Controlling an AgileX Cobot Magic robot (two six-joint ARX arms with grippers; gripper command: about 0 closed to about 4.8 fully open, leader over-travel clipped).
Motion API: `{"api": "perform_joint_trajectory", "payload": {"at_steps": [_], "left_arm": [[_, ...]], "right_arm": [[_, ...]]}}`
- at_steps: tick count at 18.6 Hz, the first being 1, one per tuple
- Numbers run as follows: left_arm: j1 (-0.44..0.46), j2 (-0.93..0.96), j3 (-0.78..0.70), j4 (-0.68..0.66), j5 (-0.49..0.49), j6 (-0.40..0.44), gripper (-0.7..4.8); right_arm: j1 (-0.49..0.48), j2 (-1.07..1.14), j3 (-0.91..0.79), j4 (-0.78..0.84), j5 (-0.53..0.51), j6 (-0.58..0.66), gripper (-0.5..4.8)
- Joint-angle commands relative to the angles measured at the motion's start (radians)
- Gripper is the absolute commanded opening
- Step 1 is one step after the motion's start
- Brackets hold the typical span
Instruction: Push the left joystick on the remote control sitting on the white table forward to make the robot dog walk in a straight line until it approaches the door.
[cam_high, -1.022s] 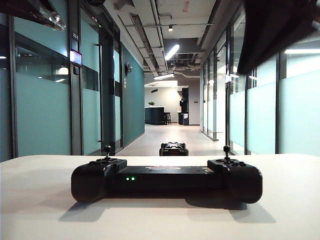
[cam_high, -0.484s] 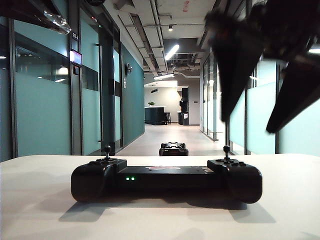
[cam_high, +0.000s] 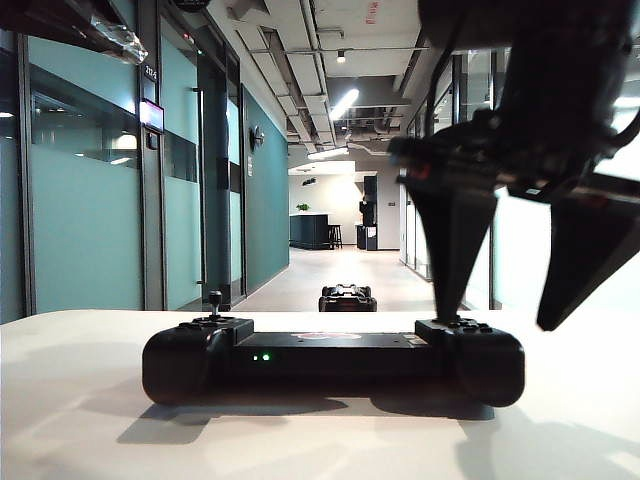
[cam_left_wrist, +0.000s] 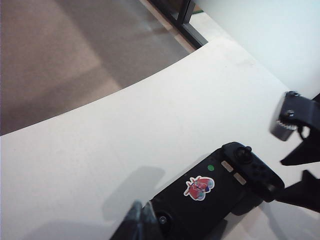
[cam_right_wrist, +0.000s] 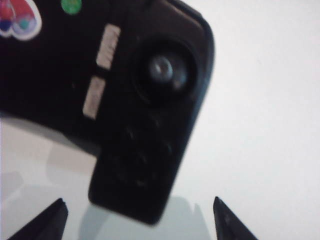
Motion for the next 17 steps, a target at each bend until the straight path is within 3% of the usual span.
{"api": "perform_joint_trajectory", "payload": {"at_steps": [1,17], "left_arm": [[-0.001,-0.002,0.006,0.005,0.009,0.0,-0.05],[-0.001,-0.002,0.006,0.004,0.032,0.0,-0.05]], "right_arm": [[-0.002,0.018,0.003,0.051,0.007,0.003,3.95],[-0.006,0.137,0.002,0.122,0.004,0.002,3.86]]}}
